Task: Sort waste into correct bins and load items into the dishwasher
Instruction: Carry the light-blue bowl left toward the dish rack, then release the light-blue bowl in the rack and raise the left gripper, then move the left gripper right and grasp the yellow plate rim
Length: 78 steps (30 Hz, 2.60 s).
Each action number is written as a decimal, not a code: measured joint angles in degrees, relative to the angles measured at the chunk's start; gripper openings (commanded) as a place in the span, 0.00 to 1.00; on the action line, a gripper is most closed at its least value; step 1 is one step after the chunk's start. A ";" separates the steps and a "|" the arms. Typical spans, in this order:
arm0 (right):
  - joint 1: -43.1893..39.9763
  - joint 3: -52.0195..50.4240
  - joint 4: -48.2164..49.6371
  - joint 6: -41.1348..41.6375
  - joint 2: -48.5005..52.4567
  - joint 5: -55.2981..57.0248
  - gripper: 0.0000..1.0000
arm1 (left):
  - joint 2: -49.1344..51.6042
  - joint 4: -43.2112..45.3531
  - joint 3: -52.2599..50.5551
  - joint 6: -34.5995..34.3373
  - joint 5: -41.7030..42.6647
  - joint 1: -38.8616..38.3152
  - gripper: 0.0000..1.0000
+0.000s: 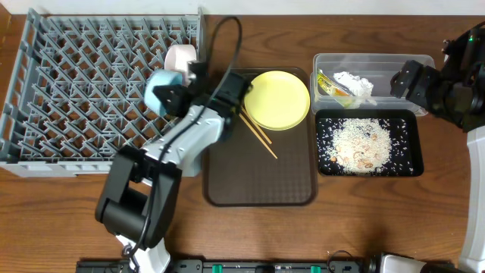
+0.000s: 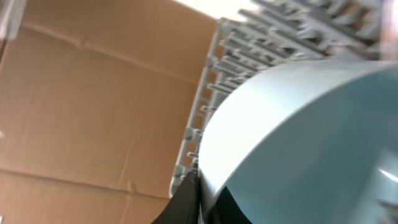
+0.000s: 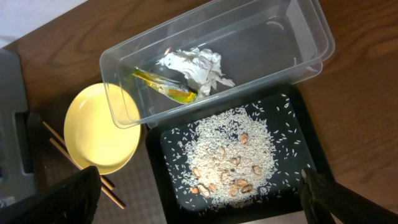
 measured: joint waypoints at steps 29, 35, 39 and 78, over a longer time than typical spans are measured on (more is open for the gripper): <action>0.00 0.00 -0.02 0.00 0.00 0.00 0.99 | -9.03 -0.22 -0.04 1.22 40.96 -1.14 0.65; 0.00 0.00 -0.02 0.00 0.00 0.00 0.99 | -15.21 -0.02 1.44 0.50 55.25 -1.14 0.64; 0.00 0.00 -0.02 0.00 0.00 0.00 0.99 | -17.90 -1.05 5.75 -3.28 69.92 -0.44 0.63; 0.00 0.00 -0.02 0.00 0.02 0.00 0.99 | 24.70 -10.40 34.99 -19.54 86.73 4.13 0.77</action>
